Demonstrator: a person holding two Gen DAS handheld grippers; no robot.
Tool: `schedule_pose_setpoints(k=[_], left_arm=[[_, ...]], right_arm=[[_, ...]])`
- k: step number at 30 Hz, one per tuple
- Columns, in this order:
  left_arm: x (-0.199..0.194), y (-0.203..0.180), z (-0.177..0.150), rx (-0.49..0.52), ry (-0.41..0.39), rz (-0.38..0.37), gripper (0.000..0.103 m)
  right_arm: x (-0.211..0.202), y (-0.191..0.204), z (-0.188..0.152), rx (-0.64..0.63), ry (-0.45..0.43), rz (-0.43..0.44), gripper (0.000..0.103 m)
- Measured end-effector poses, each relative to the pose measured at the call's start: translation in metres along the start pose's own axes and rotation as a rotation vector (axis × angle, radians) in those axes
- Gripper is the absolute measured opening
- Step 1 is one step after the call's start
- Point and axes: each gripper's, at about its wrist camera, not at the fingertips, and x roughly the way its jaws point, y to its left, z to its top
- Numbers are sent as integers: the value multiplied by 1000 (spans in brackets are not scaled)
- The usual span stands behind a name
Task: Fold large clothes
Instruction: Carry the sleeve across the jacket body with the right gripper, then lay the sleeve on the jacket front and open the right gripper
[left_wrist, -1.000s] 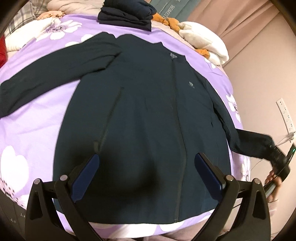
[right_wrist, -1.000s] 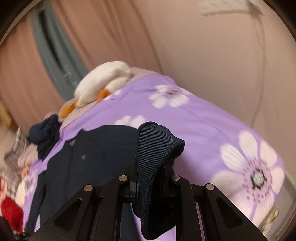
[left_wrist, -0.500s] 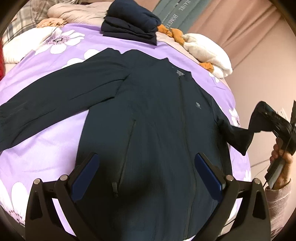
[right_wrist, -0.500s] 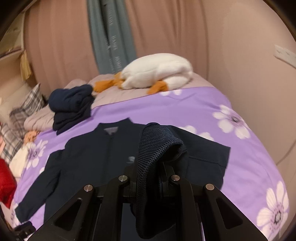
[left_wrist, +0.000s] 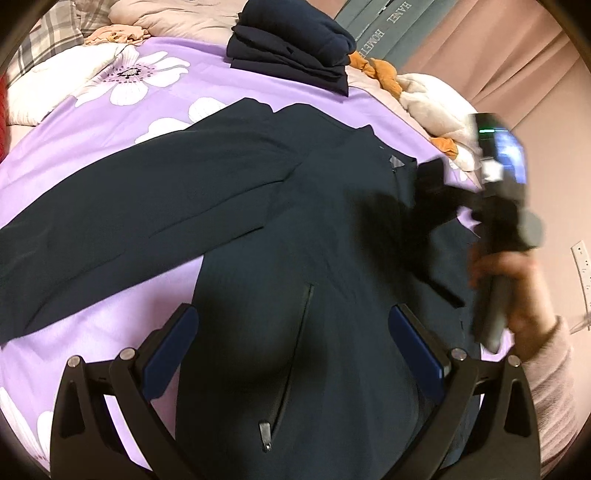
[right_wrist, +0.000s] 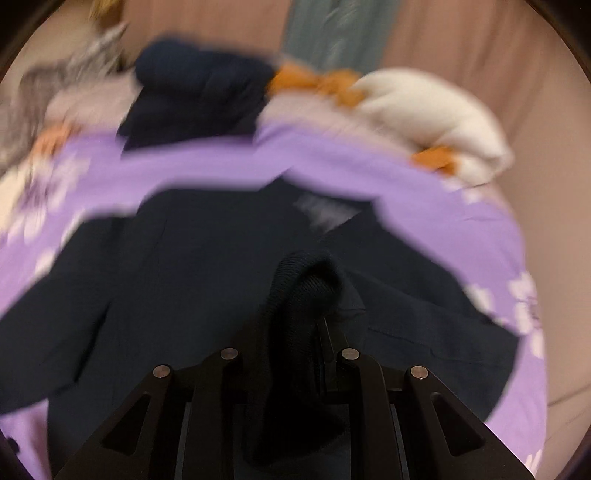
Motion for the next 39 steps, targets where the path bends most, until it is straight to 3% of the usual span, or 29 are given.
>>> schedule_pose_setpoints(k=[2, 5, 7, 9, 12, 14, 17, 19, 23, 28, 30, 32, 36, 38, 39], left_arm=[[5, -1, 1, 3, 9, 14, 103], [13, -3, 3, 1, 18, 8, 103], [17, -5, 5, -2, 22, 4, 103], [18, -8, 6, -3, 19, -9, 103], [19, -13, 10, -2, -6, -25, 103], [21, -17, 16, -19, -22, -54, 103], [26, -24, 27, -46, -39, -100, 103], [32, -32, 33, -44, -50, -139, 103], [55, -57, 48, -30, -36, -226, 103], [97, -91, 64, 7, -27, -220, 94], [119, -102, 71, 14, 7, -242, 70], [135, -105, 76, -1, 26, -256, 61], [161, -98, 83, -59, 2, -223, 60], [170, -96, 82, -50, -5, -162, 60], [175, -96, 81, -34, -1, -119, 57]], right_arm=[[22, 24, -9, -87, 70, 33, 30], [9, 36, -15, -126, 0, 131, 45], [-16, 28, -18, -109, -78, 224, 62], [-40, 11, -23, -82, -141, 296, 66], [-72, -33, -38, -4, -216, 333, 66], [-89, -82, -56, 101, -251, 385, 67], [-96, -168, -91, 311, -246, 471, 80], [-96, -205, -113, 396, -249, 492, 83], [-84, -254, -165, 553, -232, 432, 83], [-31, -298, -222, 895, -165, 574, 83], [-17, -301, -233, 951, -162, 618, 78], [0, -299, -233, 991, -151, 680, 71], [29, -292, -218, 1030, -149, 676, 61], [39, -295, -215, 1072, -185, 607, 41], [40, -298, -218, 1092, -195, 565, 16]])
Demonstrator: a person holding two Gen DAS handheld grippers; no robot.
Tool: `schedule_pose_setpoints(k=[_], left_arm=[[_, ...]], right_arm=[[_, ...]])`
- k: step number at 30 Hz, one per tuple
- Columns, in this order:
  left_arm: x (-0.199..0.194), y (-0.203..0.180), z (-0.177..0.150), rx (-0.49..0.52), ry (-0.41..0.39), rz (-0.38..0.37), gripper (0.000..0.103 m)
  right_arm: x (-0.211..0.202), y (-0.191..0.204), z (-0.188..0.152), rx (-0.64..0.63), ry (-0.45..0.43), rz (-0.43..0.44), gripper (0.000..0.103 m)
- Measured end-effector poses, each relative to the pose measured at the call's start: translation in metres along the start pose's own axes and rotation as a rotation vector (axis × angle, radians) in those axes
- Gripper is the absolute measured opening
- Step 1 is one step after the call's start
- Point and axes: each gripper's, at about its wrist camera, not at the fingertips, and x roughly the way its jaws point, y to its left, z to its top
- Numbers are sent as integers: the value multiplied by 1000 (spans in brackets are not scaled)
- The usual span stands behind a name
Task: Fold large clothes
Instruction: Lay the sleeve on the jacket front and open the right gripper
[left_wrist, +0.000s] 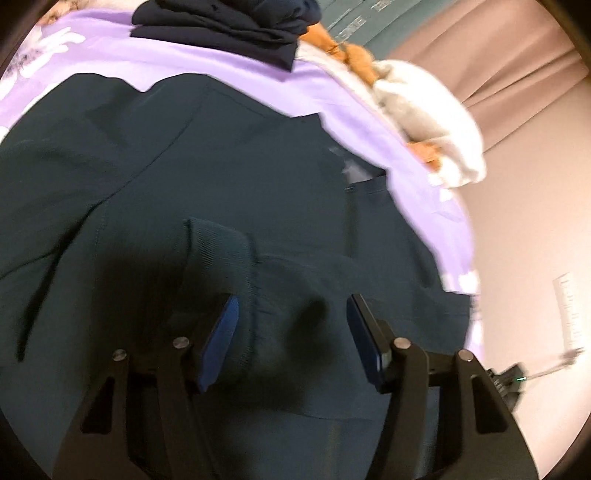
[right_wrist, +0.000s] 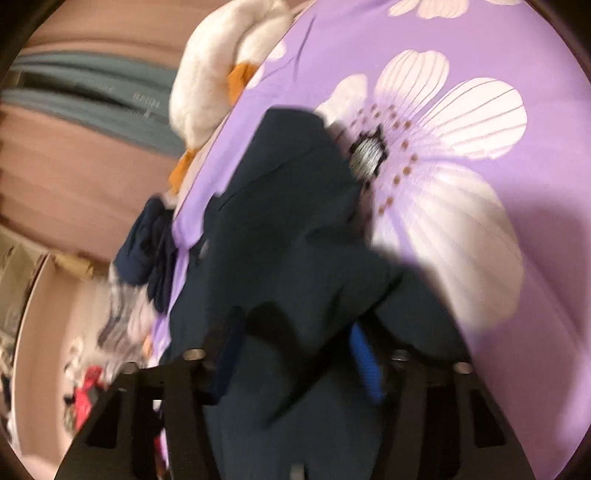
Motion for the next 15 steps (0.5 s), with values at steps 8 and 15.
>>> schedule_pose_setpoints(k=[8, 15], left_arm=[[11, 14, -1, 91, 24, 99, 39], [12, 14, -1, 123, 28, 98, 42]], right_arm=[[-11, -14, -7, 51, 6, -25, 5], [-48, 27, 32, -239, -82, -53, 82]])
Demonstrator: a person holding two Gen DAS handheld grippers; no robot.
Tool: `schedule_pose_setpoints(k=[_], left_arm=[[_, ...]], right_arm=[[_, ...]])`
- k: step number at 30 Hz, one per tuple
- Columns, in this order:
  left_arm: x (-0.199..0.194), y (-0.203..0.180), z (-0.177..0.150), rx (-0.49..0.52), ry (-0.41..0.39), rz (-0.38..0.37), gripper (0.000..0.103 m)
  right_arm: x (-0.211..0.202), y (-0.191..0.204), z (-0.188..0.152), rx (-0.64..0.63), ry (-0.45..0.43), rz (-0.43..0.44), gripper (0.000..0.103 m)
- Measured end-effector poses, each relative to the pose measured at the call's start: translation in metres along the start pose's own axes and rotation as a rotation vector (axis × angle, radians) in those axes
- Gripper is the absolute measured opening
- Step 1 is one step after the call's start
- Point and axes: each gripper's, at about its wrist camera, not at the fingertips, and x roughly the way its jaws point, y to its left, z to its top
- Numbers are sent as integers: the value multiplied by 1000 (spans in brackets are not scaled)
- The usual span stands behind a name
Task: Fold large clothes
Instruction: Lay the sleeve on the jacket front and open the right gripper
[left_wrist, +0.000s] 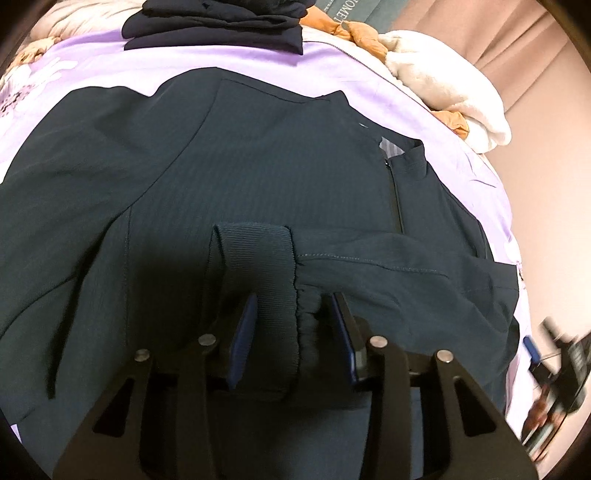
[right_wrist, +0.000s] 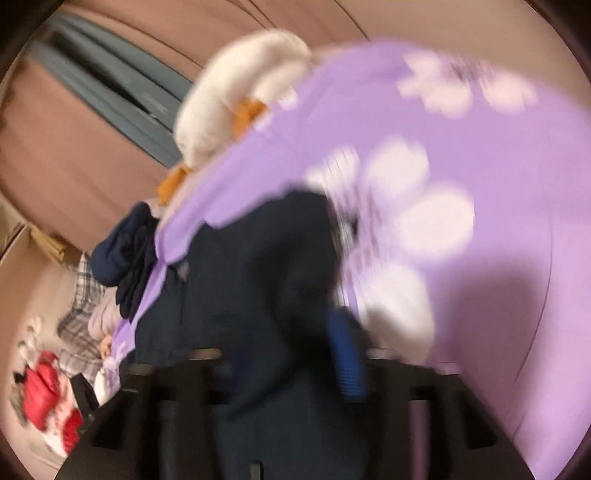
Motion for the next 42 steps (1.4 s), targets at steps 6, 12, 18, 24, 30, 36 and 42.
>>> schedule_pose_setpoints(k=[6, 12, 18, 24, 30, 36, 42], left_arm=[[0, -5, -4, 19, -23, 11, 45], [-1, -5, -4, 22, -21, 0, 48], [0, -4, -3, 26, -5, -25, 48], [1, -8, -4, 59, -1, -12, 48], [0, -6, -3, 52, 5, -15, 48], [1, -9, -5, 69, 0, 1, 49], [1, -12, -7, 93, -10, 12, 51]], right_arm=[[65, -21, 44, 150, 71, 21, 82], [98, -26, 42, 190, 109, 138, 25], [98, -16, 45, 56, 80, -48, 5], [97, -26, 47, 90, 74, -113, 15], [37, 20, 40, -102, -35, -22, 22], [42, 35, -14, -361, 174, -129, 22], [50, 19, -40, -458, 200, -261, 22]])
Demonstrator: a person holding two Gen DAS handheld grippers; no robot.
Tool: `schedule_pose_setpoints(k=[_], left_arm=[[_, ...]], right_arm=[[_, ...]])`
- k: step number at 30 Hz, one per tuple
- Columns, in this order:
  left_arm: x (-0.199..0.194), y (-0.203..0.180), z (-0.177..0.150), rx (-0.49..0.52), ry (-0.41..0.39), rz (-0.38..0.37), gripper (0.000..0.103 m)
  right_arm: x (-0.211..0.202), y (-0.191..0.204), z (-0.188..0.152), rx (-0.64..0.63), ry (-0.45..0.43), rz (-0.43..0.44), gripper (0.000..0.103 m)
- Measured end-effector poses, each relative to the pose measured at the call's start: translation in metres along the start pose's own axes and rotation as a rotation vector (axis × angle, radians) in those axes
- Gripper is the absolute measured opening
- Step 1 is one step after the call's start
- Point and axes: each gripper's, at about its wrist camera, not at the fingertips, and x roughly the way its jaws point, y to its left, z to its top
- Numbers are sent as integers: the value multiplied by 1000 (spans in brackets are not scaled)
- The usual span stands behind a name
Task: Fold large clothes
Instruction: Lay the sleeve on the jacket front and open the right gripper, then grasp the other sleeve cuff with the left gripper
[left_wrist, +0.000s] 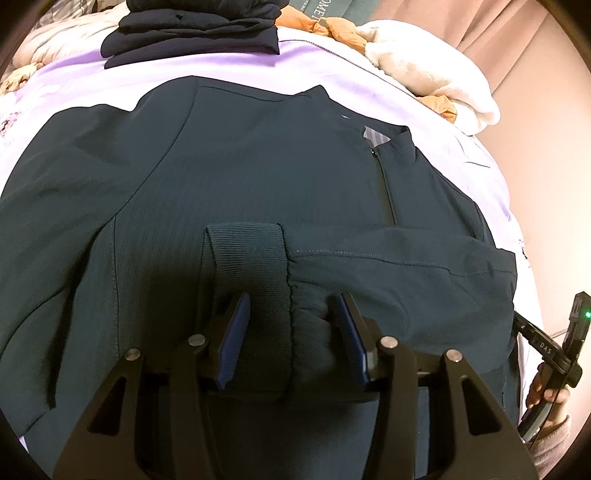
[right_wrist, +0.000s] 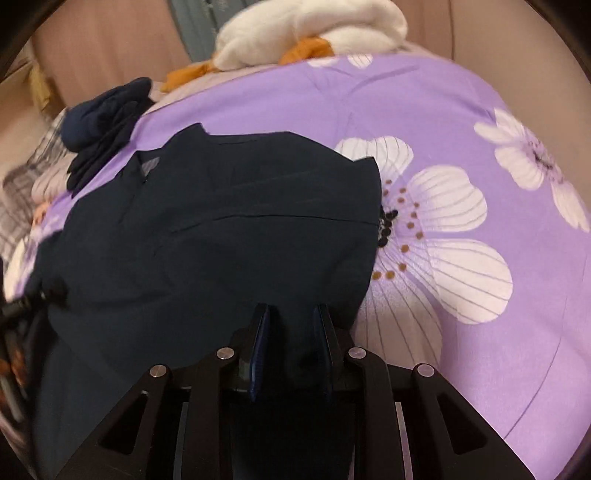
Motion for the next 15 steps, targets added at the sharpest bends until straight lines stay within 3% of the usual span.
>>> schedule_pose_setpoints(k=[5, 6, 9, 15], left_arm=[[-13, -10, -4, 30, -13, 59, 71], [-19, -11, -6, 38, -24, 60, 75], [-42, -15, -15, 64, -54, 72, 86], [-93, -8, -37, 69, -102, 67, 103]], right_arm=[[-32, 8, -1, 65, -16, 48, 28], [-39, 14, -3, 58, -28, 58, 33], [-63, 31, -12, 37, -60, 80, 61], [-96, 65, -38, 11, -87, 177, 71]])
